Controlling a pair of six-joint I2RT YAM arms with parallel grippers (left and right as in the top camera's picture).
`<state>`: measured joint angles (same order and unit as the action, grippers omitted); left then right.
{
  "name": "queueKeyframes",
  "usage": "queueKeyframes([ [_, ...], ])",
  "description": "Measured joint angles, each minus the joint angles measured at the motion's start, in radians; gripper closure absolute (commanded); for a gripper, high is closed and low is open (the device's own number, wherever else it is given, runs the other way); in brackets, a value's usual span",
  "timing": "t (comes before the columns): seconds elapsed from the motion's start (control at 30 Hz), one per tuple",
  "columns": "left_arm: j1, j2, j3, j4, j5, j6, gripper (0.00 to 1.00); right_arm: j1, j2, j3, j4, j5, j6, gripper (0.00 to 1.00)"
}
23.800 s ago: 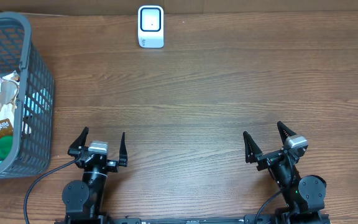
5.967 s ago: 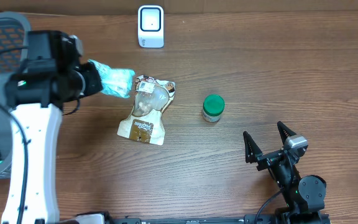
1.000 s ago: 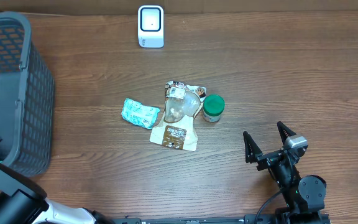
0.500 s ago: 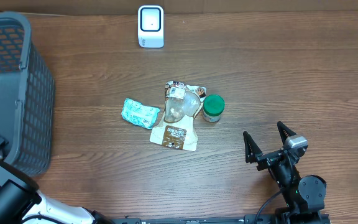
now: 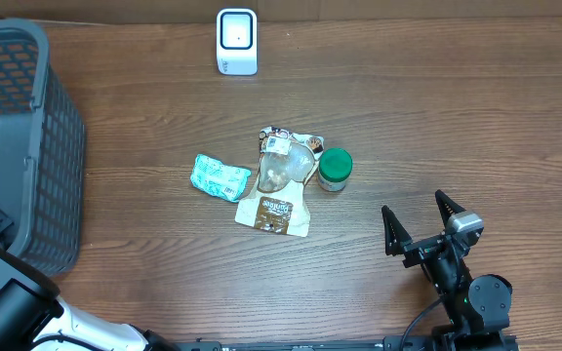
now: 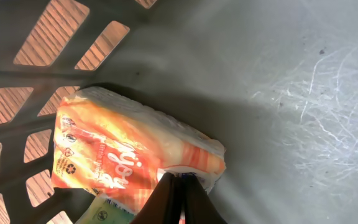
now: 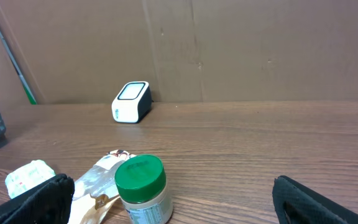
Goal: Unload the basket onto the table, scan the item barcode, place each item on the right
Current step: 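Reach the left gripper into the basket toward the orange tissue pack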
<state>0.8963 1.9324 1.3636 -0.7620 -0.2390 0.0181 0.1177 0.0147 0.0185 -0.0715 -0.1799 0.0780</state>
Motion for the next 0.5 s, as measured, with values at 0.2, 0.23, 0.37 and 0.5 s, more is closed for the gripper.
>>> queueKeyframes([
  [0.2,-0.010,0.000,0.017,-0.053,0.000,0.000,0.96,0.000,0.000,0.000,0.000,0.000,0.000,0.00],
  [0.23,-0.013,0.000,0.026,-0.068,0.003,0.000,0.96,0.000,0.000,0.000,0.000,0.000,0.000,0.00],
  [0.37,-0.045,0.001,0.098,-0.112,0.035,0.000,0.96,0.000,0.000,0.000,0.000,0.000,0.000,0.00],
  [0.5,-0.093,0.001,0.175,-0.123,0.072,0.000,0.96,0.000,0.000,0.000,0.001,0.000,0.000,0.00],
])
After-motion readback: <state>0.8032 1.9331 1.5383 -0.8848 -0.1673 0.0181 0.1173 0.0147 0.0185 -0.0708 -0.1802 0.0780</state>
